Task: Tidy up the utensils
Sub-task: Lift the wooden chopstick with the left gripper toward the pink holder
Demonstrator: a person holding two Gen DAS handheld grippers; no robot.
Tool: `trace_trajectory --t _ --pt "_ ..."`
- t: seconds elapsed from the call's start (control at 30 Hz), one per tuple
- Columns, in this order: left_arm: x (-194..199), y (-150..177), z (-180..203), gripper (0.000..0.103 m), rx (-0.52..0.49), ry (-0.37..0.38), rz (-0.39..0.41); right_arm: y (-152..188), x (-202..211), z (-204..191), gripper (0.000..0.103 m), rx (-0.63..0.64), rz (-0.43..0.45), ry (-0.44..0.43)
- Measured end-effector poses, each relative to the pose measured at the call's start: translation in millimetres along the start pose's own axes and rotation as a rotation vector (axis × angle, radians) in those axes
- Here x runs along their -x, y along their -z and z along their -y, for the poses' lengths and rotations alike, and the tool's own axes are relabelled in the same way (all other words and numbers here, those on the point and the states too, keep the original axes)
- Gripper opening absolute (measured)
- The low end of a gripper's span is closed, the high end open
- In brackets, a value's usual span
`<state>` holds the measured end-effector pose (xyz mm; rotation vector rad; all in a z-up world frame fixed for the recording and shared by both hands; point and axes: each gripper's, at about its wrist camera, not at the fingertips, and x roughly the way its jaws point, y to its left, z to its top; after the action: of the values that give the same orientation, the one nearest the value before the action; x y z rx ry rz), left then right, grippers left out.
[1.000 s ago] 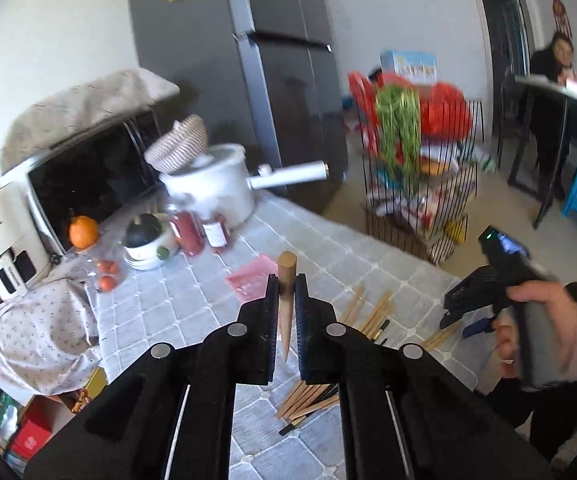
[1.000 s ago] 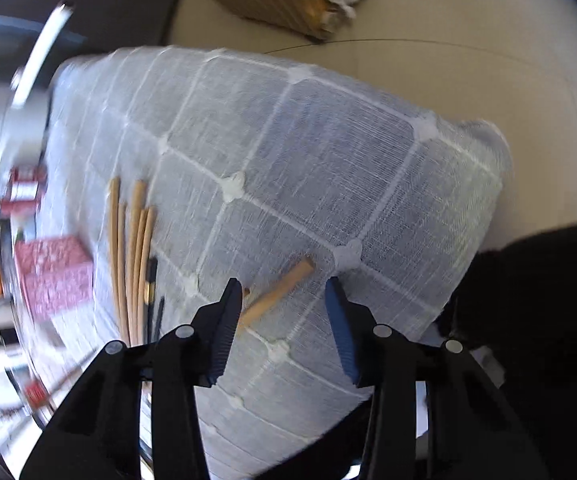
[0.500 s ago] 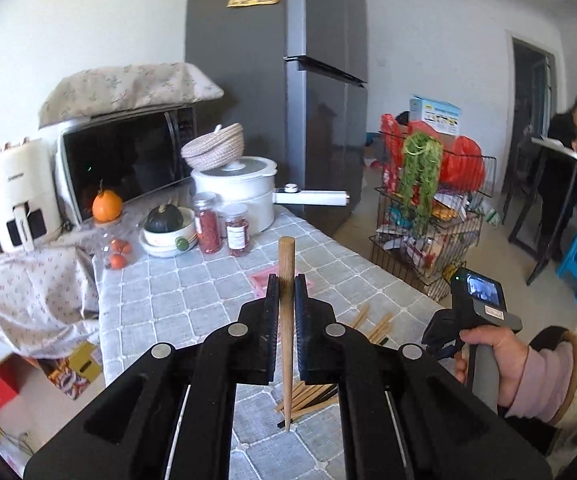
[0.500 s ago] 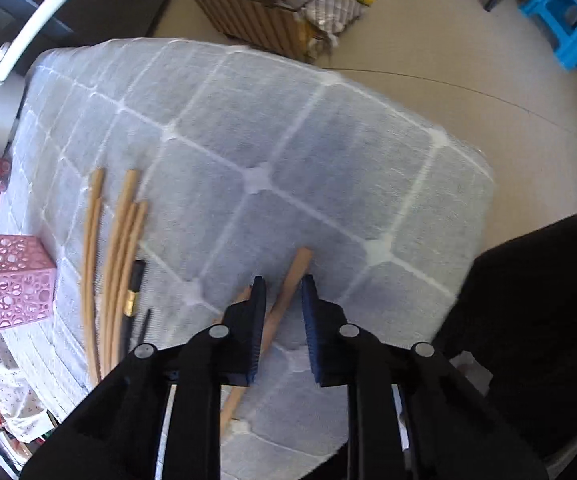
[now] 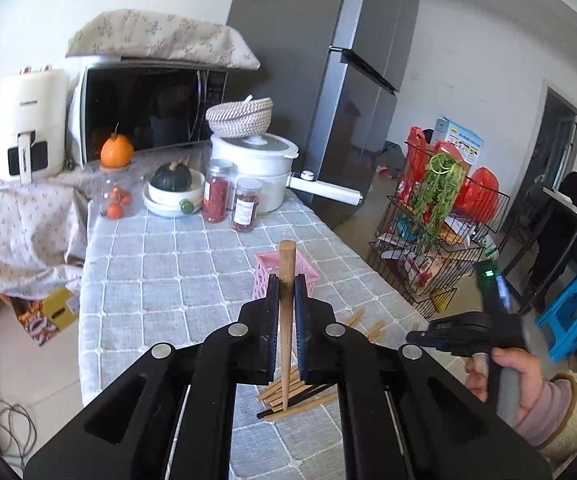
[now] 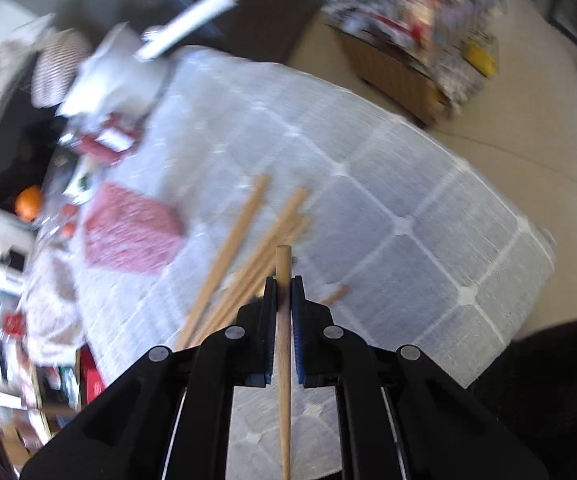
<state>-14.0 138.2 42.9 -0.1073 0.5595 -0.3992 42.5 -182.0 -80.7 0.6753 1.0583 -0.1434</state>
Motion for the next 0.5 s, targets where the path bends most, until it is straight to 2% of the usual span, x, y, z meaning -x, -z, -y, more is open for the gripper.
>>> trace_trajectory --t 0.23,0.5 --pt "1.7 -17.3 2.3 0.007 0.032 -0.026 0.018 -1.4 65.6 -36.8 0.007 0.218 0.131 -0.102" --pt "-5.8 -59.6 22.9 0.007 0.035 -0.046 0.064 -36.2 136.7 -72.3 0.007 0.332 0.263 -0.183"
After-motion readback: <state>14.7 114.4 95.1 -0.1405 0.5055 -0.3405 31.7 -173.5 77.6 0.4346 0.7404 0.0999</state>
